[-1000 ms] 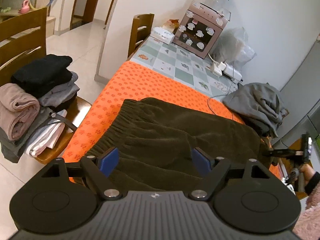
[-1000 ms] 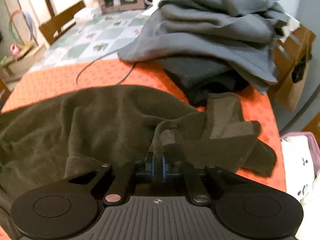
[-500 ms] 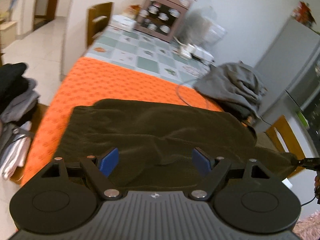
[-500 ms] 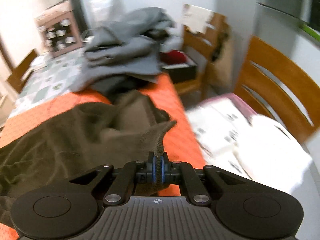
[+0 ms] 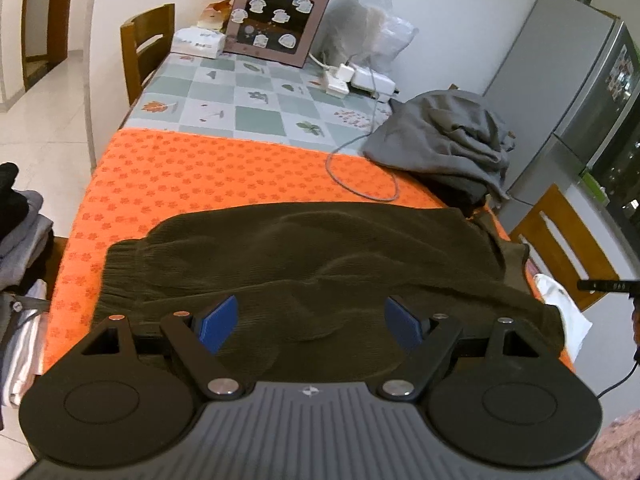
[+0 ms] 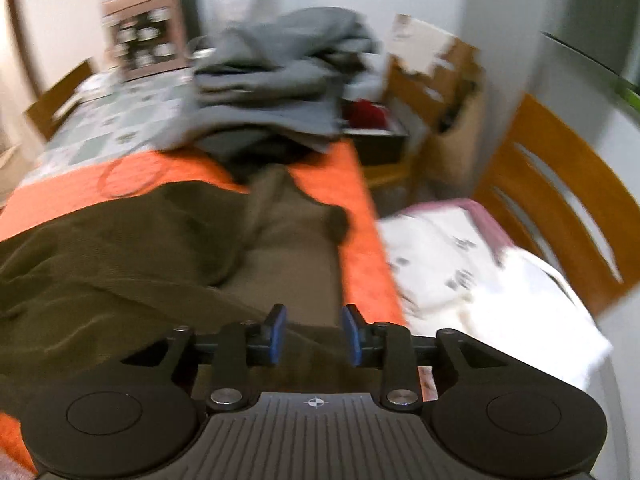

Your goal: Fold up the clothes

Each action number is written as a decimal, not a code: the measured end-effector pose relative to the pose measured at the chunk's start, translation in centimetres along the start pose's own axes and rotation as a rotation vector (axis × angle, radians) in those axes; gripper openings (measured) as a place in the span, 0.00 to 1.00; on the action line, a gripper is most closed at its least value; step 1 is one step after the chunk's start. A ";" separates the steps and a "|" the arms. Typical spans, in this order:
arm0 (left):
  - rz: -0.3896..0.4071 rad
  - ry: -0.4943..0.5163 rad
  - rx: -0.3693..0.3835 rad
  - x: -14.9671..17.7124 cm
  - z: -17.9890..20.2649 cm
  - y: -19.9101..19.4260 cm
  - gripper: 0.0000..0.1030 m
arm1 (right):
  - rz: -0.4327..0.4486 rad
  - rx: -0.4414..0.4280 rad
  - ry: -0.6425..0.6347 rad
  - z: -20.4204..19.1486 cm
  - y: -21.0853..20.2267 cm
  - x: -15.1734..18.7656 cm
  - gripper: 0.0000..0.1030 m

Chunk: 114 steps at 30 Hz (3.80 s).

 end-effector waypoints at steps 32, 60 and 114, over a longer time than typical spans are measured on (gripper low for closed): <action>-0.045 -0.575 -0.166 1.1 -15.4 4.3 0.76 | -0.314 -0.349 0.389 -5.6 16.2 -0.3 0.40; 0.004 -0.633 0.027 1.2 -13.8 3.7 0.33 | -0.227 -0.488 0.432 -6.4 11.9 -3.0 0.26; 0.755 -0.571 0.501 -31.7 -10.0 -9.9 0.09 | 0.610 -0.465 0.305 -3.6 -8.4 -32.1 0.06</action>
Point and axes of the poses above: each gripper's, at about its wrist camera, not at the fingertips, and y roughly the way its jaws point, z to its right, x to its underside, the point moved 7 cm from there along y, roughly the way its jaws point, and after that the axes turned 6 degrees about z, right-handed, at the moved point
